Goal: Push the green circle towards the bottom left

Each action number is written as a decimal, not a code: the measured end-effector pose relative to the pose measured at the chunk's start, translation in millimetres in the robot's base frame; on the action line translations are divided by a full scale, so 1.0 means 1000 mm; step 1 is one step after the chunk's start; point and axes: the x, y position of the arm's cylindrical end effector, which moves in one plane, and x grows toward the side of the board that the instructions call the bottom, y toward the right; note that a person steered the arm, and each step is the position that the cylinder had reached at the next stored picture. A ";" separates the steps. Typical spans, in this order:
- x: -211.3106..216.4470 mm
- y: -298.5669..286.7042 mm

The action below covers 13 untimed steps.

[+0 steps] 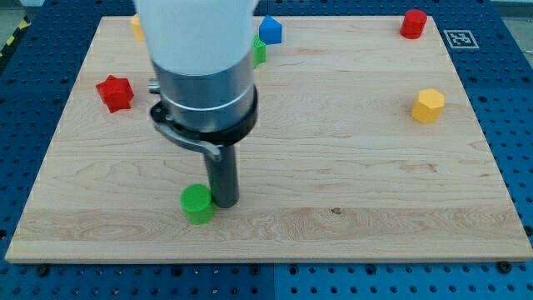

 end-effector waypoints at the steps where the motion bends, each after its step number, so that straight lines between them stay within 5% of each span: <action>1: 0.002 -0.020; 8: 0.047 -0.034; 13: 0.031 -0.034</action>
